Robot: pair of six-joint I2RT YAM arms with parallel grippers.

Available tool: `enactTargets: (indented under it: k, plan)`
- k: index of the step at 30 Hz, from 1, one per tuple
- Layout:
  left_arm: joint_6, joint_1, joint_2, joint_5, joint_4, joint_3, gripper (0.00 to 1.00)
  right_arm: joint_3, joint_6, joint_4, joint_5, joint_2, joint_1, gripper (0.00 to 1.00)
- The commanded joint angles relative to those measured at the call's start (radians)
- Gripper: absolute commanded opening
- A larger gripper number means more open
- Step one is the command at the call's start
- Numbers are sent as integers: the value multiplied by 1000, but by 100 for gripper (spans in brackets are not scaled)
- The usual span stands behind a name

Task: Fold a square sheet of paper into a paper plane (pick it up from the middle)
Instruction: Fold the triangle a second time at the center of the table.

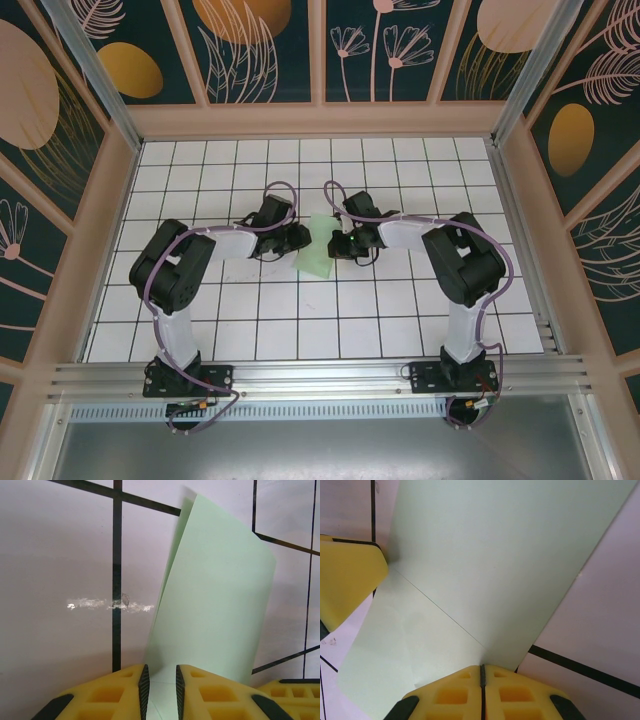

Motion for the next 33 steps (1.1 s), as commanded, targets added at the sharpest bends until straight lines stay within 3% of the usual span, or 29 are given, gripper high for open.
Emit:
enactTargets:
  k: [1, 8, 14, 22, 33]
  plan:
    - [45, 20, -53, -16, -49, 20, 27, -57, -28, -112, 214, 127, 4, 8]
    - [-9, -39, -68, 142, 64, -9, 23, -61, -25, -111, 213, 123, 4, 8]
    - [-24, -49, -8, 121, 64, -33, 13, -63, -28, -102, 196, 121, 1, 7]
    - [-13, -50, 43, 24, 0, -27, 10, -58, -46, -65, 123, 103, -17, 7]
    - [-33, -54, 64, 7, -39, -60, 5, -71, -4, 80, -155, -118, -69, 6]
